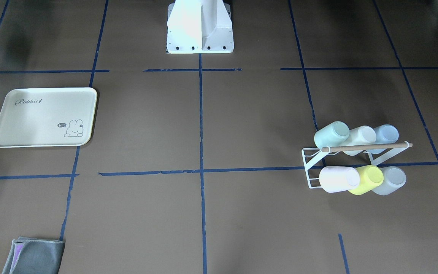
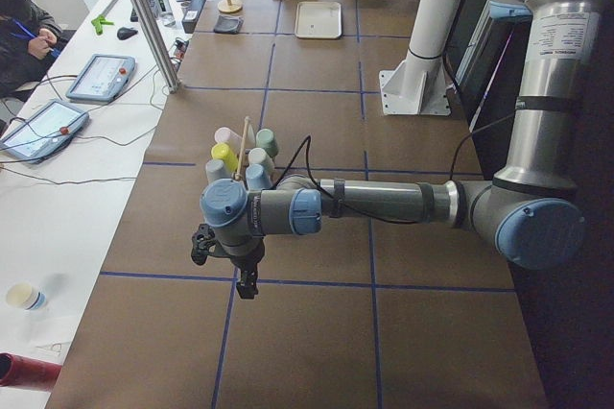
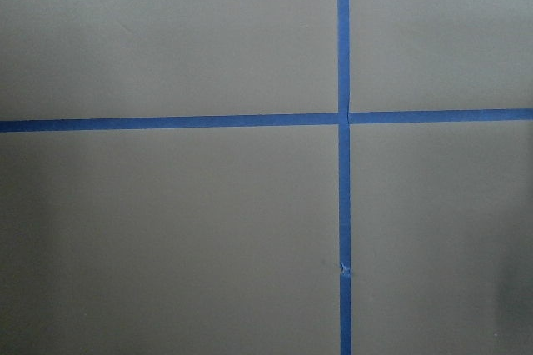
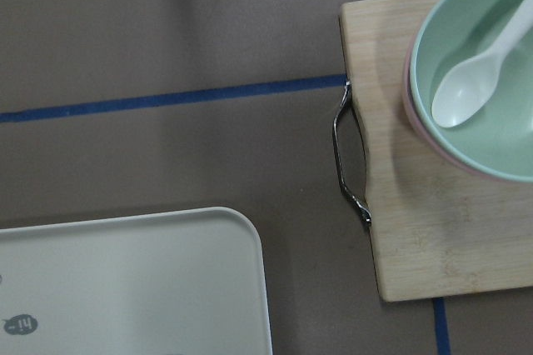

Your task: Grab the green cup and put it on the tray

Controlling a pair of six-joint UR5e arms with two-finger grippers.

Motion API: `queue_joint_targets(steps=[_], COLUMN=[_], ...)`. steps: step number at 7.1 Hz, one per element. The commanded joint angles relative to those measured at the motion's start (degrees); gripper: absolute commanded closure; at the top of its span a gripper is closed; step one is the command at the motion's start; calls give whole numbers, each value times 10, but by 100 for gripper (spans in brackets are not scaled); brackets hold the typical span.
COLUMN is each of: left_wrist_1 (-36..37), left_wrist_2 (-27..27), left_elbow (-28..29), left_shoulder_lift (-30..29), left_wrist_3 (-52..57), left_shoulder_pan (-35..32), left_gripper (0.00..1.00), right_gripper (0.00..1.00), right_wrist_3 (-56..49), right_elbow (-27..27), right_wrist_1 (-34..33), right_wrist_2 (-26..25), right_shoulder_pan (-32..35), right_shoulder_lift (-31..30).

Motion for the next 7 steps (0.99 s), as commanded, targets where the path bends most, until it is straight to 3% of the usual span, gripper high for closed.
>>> queue_joint_targets(steps=[1,4,7], left_wrist_1=[1,0,0], left_wrist_2=[0,0,0], left_elbow=[-7,-10,-17], left_shoulder_lift=[1,0,1], left_wrist_3=[0,1,1], left_shoulder_pan=[0,0,0], left_gripper=[0,0,0], right_gripper=[2,1,1], right_wrist_3=[106,153,160], right_elbow=[-40,-100,-126], right_wrist_1=[130,204,208], right_wrist_2=[-26,-48,-50], right_shoulder_pan=[-68,-136,-170], right_shoulder_lift=[-26,-26,-14])
